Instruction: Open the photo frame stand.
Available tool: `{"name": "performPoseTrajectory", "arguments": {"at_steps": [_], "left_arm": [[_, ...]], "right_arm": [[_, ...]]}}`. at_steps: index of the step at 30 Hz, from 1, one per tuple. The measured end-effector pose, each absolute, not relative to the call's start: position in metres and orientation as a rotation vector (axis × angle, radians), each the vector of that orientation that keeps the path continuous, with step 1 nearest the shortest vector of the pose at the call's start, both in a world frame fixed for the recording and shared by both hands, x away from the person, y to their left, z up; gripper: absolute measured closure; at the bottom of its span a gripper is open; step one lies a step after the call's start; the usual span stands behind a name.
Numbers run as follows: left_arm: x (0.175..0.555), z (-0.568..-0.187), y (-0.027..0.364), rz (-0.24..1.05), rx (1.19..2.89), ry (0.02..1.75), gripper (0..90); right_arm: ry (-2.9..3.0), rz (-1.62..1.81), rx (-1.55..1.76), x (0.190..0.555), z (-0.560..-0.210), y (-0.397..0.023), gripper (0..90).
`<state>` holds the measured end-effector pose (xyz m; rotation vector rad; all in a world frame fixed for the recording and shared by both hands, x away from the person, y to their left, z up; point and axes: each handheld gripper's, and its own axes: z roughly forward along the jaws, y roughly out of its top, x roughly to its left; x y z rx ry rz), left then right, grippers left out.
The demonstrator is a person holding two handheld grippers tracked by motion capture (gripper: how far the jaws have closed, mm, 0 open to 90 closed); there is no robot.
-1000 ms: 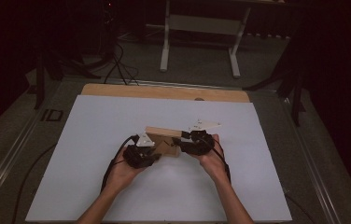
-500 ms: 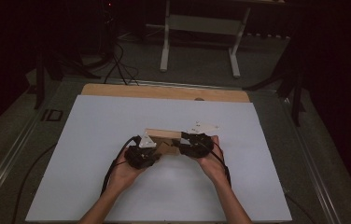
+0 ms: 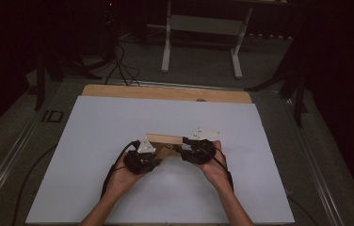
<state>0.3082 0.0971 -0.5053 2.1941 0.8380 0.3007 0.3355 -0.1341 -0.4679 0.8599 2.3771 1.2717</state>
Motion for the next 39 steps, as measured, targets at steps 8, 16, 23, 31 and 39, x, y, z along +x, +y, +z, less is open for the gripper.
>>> {"name": "performPoseTrajectory", "arguments": {"at_steps": [8, 16, 23, 31, 39], "left_arm": [[0.304, -0.506, 0.102, 0.297, 2.181, 0.83, 76.9], [0.302, -0.507, 0.104, 0.301, 2.184, 0.828, 80.0], [0.301, -0.508, 0.104, 0.301, 2.188, 0.829, 81.1], [0.299, -0.51, 0.105, 0.29, 2.187, 0.833, 80.3], [0.299, -0.512, 0.106, 0.283, 2.187, 0.837, 80.2]], "right_arm": [[2.377, 1.274, 0.851, 0.332, -0.469, -0.134, 54.4], [2.379, 1.283, 0.839, 0.328, -0.47, -0.135, 54.2], [2.381, 1.281, 0.831, 0.325, -0.472, -0.136, 54.2], [2.382, 1.286, 0.828, 0.321, -0.473, -0.137, 53.8], [2.397, 1.287, 0.824, 0.318, -0.477, -0.138, 54.0]]}}
